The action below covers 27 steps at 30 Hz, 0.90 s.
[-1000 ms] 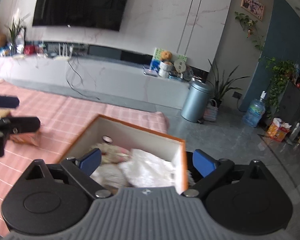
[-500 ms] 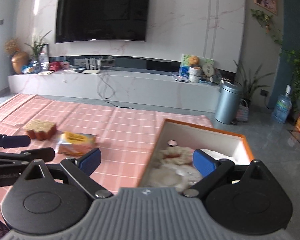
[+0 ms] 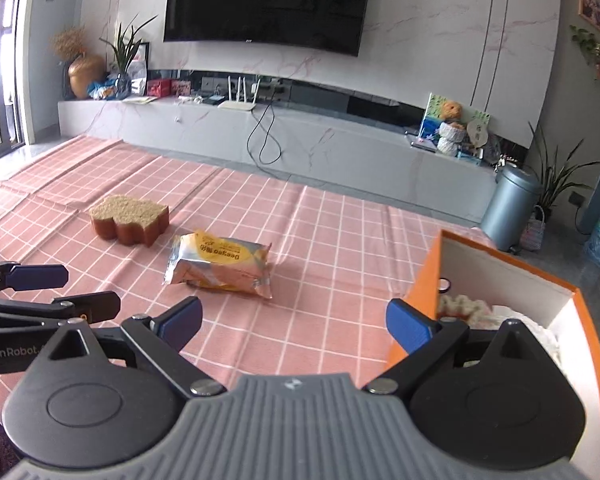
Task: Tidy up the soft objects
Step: 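Move both grippers back to the table toward the sponge and wipes pack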
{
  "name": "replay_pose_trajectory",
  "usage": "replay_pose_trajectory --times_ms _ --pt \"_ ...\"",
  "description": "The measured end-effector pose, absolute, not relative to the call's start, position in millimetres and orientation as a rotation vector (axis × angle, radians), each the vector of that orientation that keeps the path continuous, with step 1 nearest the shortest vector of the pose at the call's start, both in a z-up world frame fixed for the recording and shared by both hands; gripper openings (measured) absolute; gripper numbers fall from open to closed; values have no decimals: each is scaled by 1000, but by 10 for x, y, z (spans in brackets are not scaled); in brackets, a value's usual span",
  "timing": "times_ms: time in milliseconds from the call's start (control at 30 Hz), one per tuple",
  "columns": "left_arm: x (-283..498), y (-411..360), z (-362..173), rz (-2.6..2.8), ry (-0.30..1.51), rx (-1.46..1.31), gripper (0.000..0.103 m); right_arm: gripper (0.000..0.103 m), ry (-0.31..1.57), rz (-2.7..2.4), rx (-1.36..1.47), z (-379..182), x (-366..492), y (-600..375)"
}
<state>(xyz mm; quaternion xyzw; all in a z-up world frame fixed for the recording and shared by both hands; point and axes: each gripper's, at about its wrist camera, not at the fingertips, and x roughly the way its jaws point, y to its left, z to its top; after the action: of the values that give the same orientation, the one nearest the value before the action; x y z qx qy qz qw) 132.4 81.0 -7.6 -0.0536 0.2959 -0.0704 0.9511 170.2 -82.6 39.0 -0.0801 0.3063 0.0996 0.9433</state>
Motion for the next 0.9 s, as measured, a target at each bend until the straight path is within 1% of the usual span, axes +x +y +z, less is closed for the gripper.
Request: replay_pose_trajectory --times_ms 400,600,767,833,900 --pt "1724 1227 -258 -79 652 -158 78 97 701 275 -257 147 2355 -303" --pt "2012 1337 -296 -72 661 -102 78 96 718 313 -375 64 2757 -19" --pt "2304 1484 -298 -47 649 -59 78 95 740 326 -393 22 3123 168" --pt "2439 1538 -286 -45 648 -49 80 95 744 337 -401 -1 3243 260" --pt "2589 1597 -290 -40 655 -40 85 95 746 343 -420 -37 3354 355"
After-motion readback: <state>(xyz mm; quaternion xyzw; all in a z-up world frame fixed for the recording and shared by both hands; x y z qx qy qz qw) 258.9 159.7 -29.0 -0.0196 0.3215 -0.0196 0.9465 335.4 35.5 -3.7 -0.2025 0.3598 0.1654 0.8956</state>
